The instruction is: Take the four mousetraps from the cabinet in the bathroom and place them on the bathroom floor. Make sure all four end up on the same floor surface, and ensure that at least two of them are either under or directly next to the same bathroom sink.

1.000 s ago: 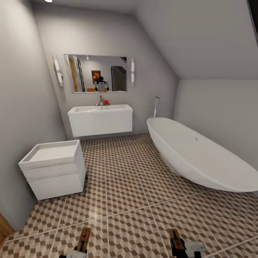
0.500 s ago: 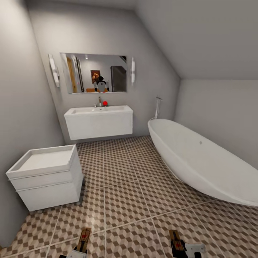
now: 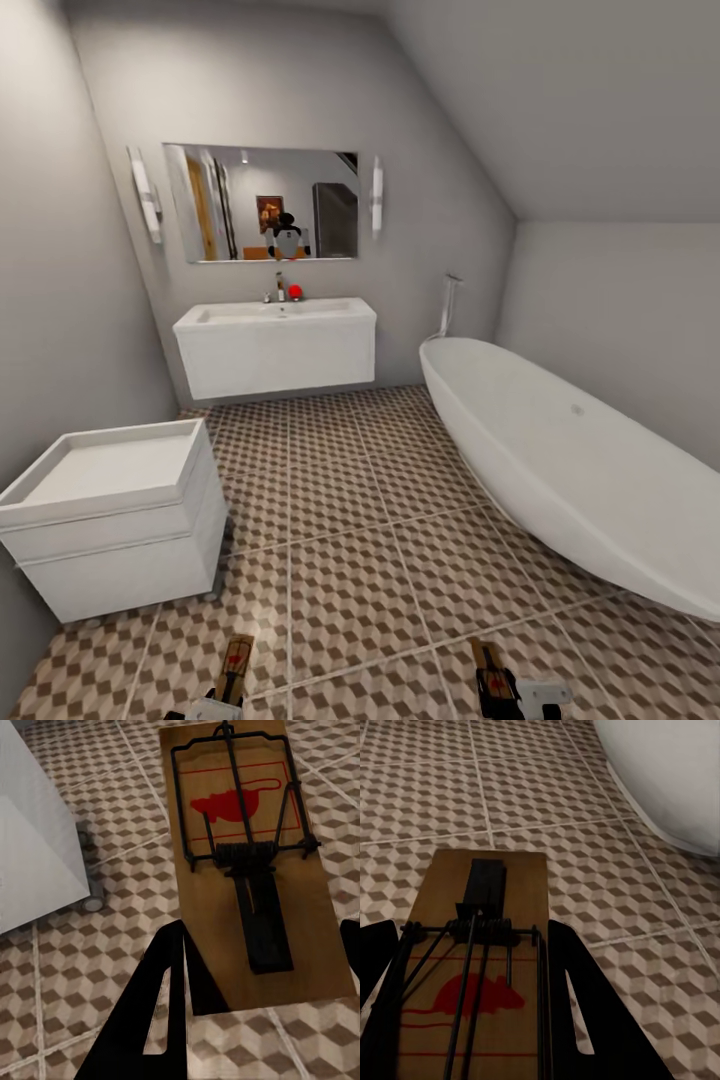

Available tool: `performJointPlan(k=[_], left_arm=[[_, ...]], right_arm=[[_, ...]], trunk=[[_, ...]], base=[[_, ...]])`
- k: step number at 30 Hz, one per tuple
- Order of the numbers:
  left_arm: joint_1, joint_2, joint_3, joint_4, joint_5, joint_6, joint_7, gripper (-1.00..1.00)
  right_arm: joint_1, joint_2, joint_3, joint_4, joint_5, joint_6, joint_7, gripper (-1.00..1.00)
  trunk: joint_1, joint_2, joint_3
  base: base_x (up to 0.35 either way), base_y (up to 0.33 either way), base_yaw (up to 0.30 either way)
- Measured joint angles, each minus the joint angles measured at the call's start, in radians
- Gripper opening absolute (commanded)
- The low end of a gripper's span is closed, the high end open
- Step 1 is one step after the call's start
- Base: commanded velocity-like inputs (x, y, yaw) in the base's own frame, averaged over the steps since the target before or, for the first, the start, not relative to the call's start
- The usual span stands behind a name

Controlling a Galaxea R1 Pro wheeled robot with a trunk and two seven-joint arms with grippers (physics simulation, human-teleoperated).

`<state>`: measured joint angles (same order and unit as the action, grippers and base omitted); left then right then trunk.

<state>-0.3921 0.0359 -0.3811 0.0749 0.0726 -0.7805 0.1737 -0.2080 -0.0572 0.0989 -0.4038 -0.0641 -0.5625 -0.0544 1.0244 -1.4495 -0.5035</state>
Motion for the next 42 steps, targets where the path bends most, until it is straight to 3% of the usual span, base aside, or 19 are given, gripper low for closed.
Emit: performJointPlan(k=[25, 42], left_arm=[[-0.001, 0.0, 0.0, 0.0, 0.0, 0.0, 0.0, -1.0], [0.0, -0.001, 0.0, 0.0, 0.0, 0.0, 0.0, -1.0]], right_arm=[[0.0, 0.0, 0.0, 0.0, 0.0, 0.0, 0.0, -1.0], [0.0, 0.0, 0.0, 0.0, 0.0, 0.0, 0.0, -1.0]], trunk=[[0.0, 0.0, 0.0], [0.0, 0.0, 0.0]], base=[[0.331, -0.001, 0.022], [0.33, -0.087, 0.0]])
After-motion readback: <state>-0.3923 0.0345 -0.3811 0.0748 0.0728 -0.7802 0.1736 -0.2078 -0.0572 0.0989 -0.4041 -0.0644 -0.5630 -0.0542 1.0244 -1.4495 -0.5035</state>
